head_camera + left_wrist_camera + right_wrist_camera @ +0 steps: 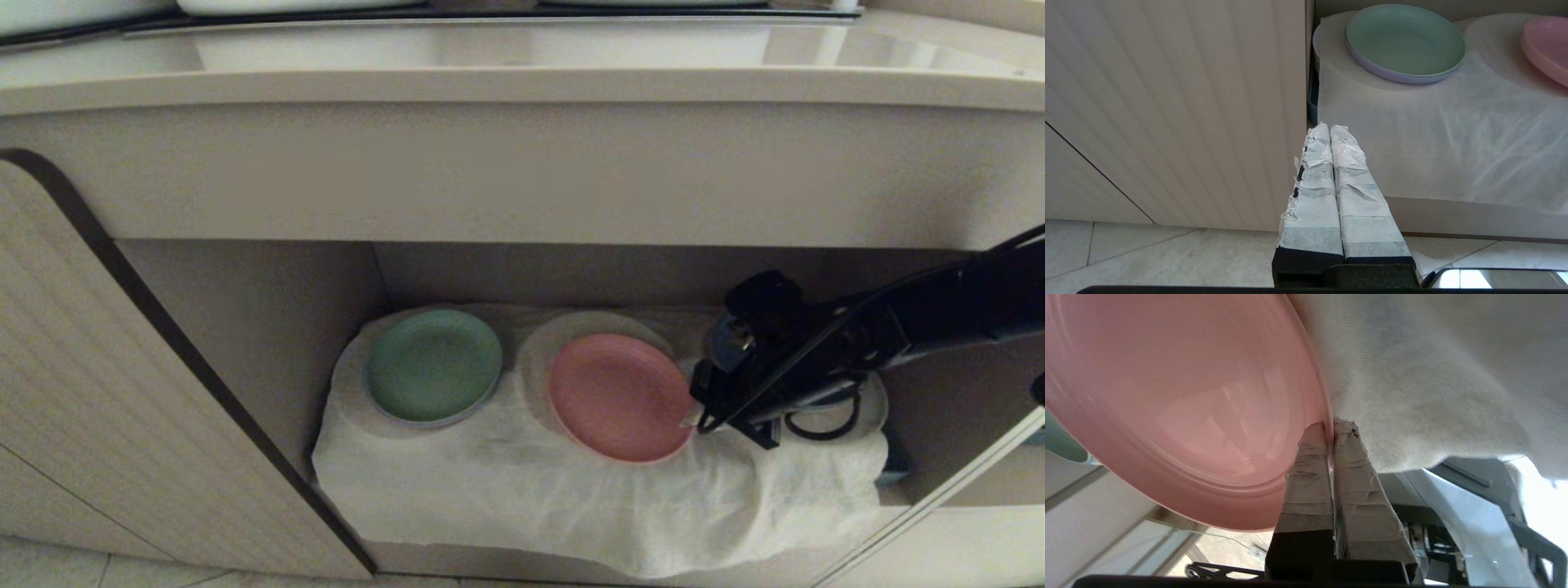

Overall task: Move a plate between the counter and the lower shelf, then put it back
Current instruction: Put the plate in the cupboard

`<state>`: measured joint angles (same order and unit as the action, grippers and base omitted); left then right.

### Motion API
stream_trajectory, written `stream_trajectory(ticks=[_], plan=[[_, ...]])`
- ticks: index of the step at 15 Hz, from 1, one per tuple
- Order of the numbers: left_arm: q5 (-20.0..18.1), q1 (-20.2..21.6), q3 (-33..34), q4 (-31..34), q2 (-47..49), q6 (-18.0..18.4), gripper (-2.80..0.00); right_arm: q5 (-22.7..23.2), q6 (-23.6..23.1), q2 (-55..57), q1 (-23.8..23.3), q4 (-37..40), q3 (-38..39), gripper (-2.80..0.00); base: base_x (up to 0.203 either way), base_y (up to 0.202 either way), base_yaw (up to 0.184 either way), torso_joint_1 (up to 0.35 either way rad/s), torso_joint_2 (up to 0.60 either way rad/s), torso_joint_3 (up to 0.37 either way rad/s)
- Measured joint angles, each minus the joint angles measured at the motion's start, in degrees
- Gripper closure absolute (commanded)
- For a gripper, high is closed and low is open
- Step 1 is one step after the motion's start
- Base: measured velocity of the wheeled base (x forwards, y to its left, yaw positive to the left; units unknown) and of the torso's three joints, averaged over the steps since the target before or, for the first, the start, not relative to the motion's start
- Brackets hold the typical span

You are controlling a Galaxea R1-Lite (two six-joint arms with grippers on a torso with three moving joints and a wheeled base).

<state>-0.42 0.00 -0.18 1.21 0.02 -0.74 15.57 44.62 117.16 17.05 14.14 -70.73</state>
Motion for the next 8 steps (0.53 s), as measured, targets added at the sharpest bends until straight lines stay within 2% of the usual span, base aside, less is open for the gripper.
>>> stream_trajectory(ticks=[4, 8], plan=[[0.0, 0.0, 0.0, 0.0, 0.0, 0.0, 0.00, -1.7, 3.5, -1.3, 0.2, -2.8, 2.3, 0.00, 0.000, 0.000, 0.000, 0.000, 0.00, 0.000], [0.0, 0.0, 0.0, 0.0, 0.0, 0.0, 0.00, -2.3, 4.0, -1.9, 0.3, -3.6, 1.7, 0.00, 0.000, 0.000, 0.000, 0.000, 0.00, 0.000]])
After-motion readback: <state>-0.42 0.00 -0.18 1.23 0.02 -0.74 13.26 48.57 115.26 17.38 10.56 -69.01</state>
